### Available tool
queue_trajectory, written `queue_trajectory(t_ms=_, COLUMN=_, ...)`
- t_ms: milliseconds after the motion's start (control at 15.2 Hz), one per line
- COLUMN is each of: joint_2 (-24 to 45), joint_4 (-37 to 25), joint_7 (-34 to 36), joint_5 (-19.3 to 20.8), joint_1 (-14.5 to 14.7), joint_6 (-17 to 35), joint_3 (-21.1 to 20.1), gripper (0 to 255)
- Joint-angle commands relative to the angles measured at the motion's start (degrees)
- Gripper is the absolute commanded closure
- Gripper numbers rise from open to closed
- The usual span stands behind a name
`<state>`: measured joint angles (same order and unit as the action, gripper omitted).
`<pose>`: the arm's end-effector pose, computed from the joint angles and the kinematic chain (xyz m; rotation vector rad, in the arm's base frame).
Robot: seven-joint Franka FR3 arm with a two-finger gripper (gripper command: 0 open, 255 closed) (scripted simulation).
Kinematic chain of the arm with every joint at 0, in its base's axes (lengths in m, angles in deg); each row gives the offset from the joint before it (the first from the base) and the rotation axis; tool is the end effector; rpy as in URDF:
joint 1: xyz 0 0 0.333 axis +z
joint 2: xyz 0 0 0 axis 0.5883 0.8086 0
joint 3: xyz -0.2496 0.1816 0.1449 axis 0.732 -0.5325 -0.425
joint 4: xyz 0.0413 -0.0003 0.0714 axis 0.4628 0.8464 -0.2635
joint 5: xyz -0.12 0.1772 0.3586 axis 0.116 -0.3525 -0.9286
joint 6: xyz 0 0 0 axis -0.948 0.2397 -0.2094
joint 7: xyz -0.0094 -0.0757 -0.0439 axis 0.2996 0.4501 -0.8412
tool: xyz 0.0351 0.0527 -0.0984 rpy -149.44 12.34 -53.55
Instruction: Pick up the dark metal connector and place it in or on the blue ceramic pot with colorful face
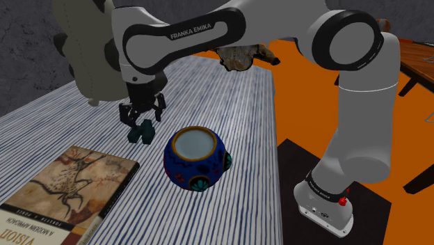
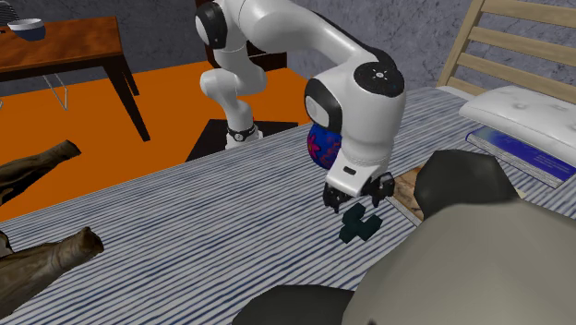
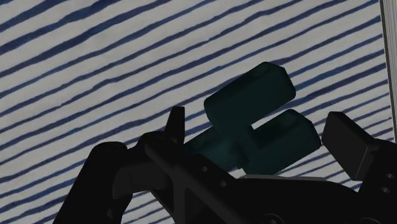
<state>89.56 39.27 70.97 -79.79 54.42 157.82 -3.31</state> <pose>0.5733 0.4141 0.4246 -3.0173 -0.2620 0.1609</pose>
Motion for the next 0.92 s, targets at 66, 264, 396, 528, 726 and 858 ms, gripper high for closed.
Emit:
queue_trajectory(t_ms=66, joint_2=0.64, joint_4=1.41, joint_7=-0.01, joint_5=0.17, joint_1=0.12, joint_6=2.06, joint_3=0.06, gripper=0)
queue_trajectory(t_ms=264, joint_2=1.1, joint_4=2.76, joint_7=0.07, joint_5=0.3, joint_1=0.24, joint_6=3.85, joint_3=0.1, gripper=0)
queue_trajectory(t_ms=396, joint_2=1.1, joint_4=2.74, joint_7=0.07, joint_5=0.3, joint_1=0.25, joint_6=3.84, joint_3=0.11, gripper=0)
queue_trajectory(t_ms=528, joint_2=1.1, joint_4=2.74, joint_7=0.07, joint_5=0.3, joint_1=0.25, joint_6=3.84, joint_3=0.11, gripper=0)
queue_trajectory(t_ms=726, joint_2=1.1, joint_4=2.74, joint_7=0.07, joint_5=0.3, joint_1=0.25, joint_6=3.84, joint_3=0.11, gripper=0)
queue_trajectory(t_ms=858, joint_2=1.16, joint_4=2.72, joint_7=0.05, joint_5=0.32, joint_1=0.24, joint_6=3.87, joint_3=0.12, gripper=255)
